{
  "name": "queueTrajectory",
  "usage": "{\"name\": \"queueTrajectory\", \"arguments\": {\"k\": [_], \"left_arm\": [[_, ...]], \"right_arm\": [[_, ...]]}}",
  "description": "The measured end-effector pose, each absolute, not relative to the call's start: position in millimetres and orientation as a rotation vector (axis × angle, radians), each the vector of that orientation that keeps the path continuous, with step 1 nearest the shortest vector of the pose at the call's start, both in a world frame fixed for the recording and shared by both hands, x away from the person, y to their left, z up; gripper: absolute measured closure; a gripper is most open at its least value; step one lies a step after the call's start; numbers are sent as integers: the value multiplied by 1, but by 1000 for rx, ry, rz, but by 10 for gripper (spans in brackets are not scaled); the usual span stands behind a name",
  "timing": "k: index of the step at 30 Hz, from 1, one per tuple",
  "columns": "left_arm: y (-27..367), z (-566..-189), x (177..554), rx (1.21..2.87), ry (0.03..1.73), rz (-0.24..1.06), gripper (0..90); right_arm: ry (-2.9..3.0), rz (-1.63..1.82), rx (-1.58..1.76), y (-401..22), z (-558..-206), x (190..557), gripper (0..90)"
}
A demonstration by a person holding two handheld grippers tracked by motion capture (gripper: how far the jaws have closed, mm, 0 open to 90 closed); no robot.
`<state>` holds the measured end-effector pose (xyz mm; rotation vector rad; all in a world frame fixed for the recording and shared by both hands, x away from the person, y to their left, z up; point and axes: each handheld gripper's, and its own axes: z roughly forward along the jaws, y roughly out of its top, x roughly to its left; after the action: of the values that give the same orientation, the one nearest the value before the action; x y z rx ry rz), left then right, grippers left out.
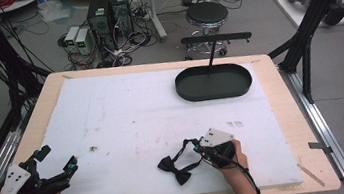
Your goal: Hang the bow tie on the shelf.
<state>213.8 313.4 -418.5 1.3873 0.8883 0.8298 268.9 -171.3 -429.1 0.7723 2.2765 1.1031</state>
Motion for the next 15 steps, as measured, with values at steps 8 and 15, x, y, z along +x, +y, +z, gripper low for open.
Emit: {"name": "queueTrajectory", "arguments": {"k": [8, 15], "left_arm": [[314, -418, 213, 1380, 884, 839, 61], [315, -416, 211, 1371, 874, 856, 61]], "right_arm": [[2103, 1190, 705, -181, -394, 276, 876], [1984, 1280, 717, -190, -364, 292, 877]]}}
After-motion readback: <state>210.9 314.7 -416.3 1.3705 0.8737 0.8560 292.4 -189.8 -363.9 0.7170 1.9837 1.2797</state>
